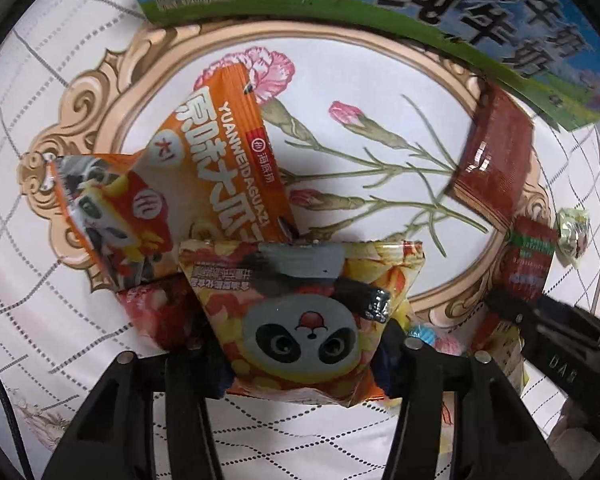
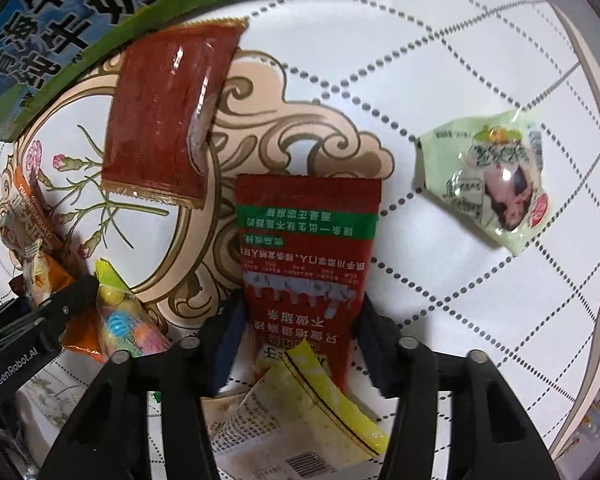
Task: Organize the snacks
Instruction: 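Place both packets into the box front and open both tools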
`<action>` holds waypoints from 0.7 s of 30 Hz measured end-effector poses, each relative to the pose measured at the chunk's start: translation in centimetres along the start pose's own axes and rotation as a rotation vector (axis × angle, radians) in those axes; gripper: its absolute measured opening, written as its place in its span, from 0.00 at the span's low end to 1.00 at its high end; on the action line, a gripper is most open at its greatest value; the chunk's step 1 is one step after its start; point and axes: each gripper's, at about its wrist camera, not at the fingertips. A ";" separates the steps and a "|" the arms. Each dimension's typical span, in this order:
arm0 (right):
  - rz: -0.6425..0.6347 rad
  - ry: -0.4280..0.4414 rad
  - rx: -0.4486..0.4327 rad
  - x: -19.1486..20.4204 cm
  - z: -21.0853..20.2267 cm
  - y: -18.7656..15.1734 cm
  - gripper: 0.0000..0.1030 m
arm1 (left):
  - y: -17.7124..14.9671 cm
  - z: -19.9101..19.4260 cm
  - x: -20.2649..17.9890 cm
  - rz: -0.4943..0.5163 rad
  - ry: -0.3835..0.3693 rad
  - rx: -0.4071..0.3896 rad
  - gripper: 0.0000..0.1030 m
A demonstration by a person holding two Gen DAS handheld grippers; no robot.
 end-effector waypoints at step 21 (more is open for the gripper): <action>-0.033 0.269 -0.310 -0.9 -19.8 4.2 0.45 | 3.3 -18.2 -6.3 0.124 -0.166 -0.265 0.42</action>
Point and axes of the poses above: each gripper's, at about its wrist camera, not at the fingertips, and z roughly the way its jaws point, x to its left, y to its top, and after that the axes turned 10 degrees about -y, right-handed
